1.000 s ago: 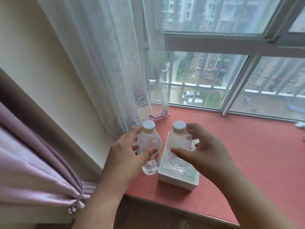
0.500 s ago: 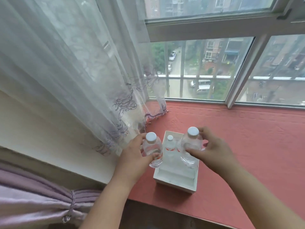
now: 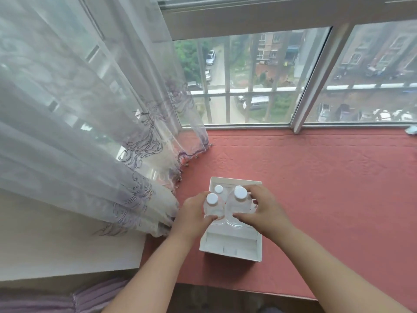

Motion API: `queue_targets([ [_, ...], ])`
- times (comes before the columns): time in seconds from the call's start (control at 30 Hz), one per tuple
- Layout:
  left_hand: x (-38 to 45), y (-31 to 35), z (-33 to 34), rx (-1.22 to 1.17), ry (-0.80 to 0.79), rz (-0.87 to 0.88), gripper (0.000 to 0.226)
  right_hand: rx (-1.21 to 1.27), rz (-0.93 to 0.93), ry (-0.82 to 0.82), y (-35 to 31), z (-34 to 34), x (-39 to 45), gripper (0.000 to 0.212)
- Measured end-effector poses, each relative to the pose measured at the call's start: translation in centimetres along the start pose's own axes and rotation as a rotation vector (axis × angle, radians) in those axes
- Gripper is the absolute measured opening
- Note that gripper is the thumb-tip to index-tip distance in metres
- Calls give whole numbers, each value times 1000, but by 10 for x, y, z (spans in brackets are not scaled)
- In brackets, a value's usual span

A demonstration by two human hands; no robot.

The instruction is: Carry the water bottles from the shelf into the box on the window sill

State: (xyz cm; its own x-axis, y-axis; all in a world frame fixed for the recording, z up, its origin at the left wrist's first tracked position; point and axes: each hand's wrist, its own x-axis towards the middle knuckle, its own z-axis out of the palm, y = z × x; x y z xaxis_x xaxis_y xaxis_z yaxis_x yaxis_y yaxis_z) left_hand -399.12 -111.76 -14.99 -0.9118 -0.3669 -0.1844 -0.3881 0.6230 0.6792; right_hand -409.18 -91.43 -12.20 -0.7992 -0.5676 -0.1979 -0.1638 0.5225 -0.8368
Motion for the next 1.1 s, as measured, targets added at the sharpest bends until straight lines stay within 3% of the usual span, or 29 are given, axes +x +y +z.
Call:
queue_targets([
  [0.33,44,-46,21,42,-143,-36,47,-157,82,-49,34,46,44,52],
  [0.5,61,-56,41,88,-174,-64,44,-463,55,-44,61,61,60,52],
  [0.7,69,-69,71,187,-238,-60,45,-640,98,-21,90,75,67,48],
  [0.93,66,-70,90,118,-175,-137,47,-799,112,37,97,86,67,26],
  [1.1,61,-60,81,163,-140,-137,54,-796,132,-38,84,77,68,45],
])
